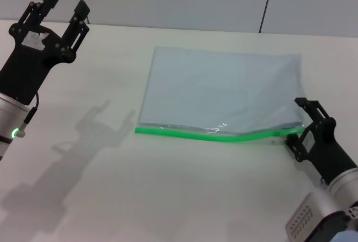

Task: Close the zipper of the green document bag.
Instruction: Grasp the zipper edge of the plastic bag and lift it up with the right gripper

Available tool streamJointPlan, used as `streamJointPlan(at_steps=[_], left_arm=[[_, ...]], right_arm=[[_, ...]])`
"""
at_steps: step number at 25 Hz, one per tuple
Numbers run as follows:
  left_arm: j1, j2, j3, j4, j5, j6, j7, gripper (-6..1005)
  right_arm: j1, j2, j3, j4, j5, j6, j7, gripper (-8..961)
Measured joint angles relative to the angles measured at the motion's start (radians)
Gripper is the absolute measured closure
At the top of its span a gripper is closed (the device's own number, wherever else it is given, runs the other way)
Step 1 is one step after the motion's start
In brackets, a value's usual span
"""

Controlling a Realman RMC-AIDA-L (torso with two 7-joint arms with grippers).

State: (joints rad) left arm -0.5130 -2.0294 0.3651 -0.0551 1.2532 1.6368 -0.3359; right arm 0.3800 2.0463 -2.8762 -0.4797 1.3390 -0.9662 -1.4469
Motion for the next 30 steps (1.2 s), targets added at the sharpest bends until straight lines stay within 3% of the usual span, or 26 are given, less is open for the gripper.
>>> streamJointPlan(at_steps=[8, 24, 26, 30], left_arm=[[-0.004, 0.0, 0.0, 0.0, 0.0, 0.0, 0.0, 369], [-0.003, 0.0, 0.004, 0.0, 0.0, 0.0, 0.0, 371], [-0.004, 0.0, 0.009, 0.0, 0.003, -0.007, 0.0, 371], [-0.011, 0.0, 0.019, 0.0, 0.011, -0.047, 0.004, 371]], right_arm=[[0.033, 0.002, 0.0, -0.014, 0.004, 0.033, -0.006, 211], [0.047, 0.001, 0.0, -0.053, 0.005, 0.053, -0.013, 624], [0.049, 0.0, 0.0, -0.068, 0.007, 0.062, -0.013, 815], [0.064, -0.001, 0.001, -0.103, 0.008, 0.1, -0.009, 854]])
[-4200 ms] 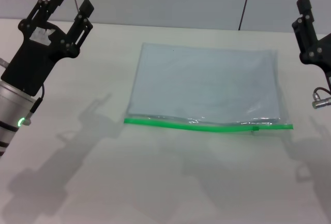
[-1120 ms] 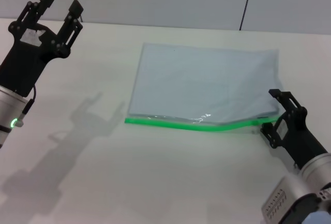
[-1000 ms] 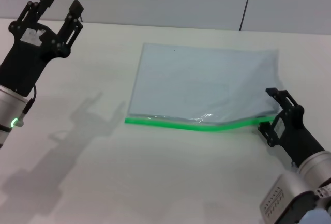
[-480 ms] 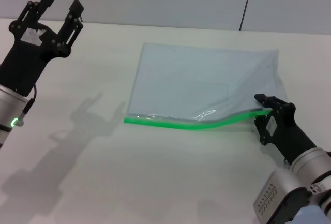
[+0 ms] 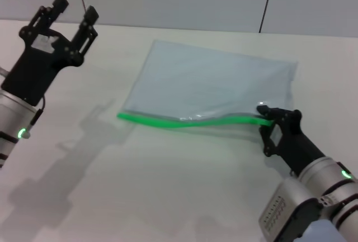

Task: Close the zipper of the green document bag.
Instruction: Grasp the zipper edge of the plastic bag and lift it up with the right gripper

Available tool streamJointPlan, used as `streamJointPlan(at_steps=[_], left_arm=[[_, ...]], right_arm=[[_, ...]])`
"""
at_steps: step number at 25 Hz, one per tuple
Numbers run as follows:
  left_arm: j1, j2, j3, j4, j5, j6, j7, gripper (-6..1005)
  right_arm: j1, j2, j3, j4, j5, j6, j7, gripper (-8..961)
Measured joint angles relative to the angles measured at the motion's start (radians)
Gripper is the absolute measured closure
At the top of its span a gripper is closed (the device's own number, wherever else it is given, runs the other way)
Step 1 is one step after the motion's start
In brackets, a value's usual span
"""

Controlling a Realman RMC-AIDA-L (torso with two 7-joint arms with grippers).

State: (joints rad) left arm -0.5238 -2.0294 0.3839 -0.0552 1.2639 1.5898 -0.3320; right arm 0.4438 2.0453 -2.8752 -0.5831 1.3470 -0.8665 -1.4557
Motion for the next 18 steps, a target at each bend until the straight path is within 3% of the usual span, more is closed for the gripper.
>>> streamJointPlan(at_steps=[11, 18], left_arm=[[-0.057, 0.0, 0.225, 0.0, 0.002, -0.202, 0.156, 372], [-0.071, -0.008, 0.324, -0.012, 0.002, -0.224, 0.306, 475]], right_arm=[[0.03, -0.004, 0.0, -0.103, -0.006, -0.005, 0.003, 906], [0.047, -0.005, -0.001, -0.136, -0.01, 0.001, 0.004, 905]])
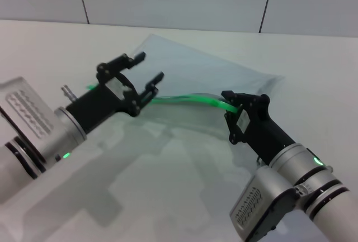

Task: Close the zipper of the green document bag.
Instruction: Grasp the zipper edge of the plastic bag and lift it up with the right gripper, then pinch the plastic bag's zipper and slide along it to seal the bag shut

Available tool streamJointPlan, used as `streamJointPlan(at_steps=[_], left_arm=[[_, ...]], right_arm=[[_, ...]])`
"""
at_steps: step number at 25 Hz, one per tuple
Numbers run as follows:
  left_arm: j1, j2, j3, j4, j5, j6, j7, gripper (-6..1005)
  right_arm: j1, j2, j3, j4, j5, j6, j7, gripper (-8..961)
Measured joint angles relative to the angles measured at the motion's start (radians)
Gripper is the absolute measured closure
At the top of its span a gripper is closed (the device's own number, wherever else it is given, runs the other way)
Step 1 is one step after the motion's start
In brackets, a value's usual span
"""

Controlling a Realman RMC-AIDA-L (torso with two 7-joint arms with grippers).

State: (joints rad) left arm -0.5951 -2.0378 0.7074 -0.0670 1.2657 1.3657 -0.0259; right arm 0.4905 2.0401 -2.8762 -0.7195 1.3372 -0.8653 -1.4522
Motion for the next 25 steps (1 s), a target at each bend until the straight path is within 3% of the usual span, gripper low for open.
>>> streamJointPlan(at_steps=[18, 25], left_arm=[[-0.055, -0.005, 0.036, -0.109, 0.061, 0.007, 0.431, 477], [-0.055, -0.01, 0.035, -0.136, 0.11, 0.012, 0.476, 479]], right_arm=[[0.038, 0.004, 0.0, -0.036, -0.037, 0.026, 0.001, 906], [0.042, 0.005, 0.0, -0.033, -0.034, 0.022, 0.002, 906]])
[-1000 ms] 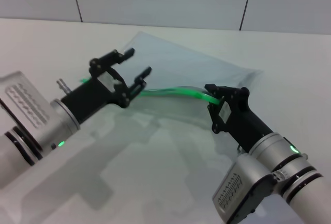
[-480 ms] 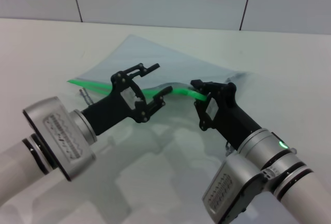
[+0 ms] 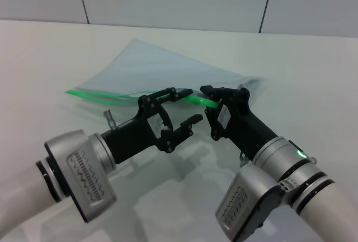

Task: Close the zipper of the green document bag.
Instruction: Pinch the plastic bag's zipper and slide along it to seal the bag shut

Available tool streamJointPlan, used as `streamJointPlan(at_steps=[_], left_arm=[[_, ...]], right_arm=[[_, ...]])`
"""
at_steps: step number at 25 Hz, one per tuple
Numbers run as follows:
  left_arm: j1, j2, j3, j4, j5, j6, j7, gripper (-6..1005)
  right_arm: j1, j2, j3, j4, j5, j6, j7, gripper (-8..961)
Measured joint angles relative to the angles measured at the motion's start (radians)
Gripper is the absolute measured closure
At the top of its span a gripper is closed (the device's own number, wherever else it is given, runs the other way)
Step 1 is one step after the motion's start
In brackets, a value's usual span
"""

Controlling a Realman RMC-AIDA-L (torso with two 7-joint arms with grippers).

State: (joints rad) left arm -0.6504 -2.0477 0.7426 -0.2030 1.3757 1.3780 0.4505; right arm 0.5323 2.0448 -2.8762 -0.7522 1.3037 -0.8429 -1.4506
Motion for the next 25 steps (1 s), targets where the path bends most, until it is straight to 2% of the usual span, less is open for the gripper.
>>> streamJointPlan(at_steps=[10, 25], left_arm=[[0.014, 0.001, -0.04, -0.016, -0.007, 0.041, 0.102, 481], [0.011, 0.003, -0.045, -0.01, -0.001, 0.029, 0.116, 485]], right_arm=[[-0.005, 0.0, 0.0, -0.003, -0.004, 0.001, 0.001, 905], [-0.007, 0.002, 0.0, -0.006, -0.055, 0.005, 0.0, 894]])
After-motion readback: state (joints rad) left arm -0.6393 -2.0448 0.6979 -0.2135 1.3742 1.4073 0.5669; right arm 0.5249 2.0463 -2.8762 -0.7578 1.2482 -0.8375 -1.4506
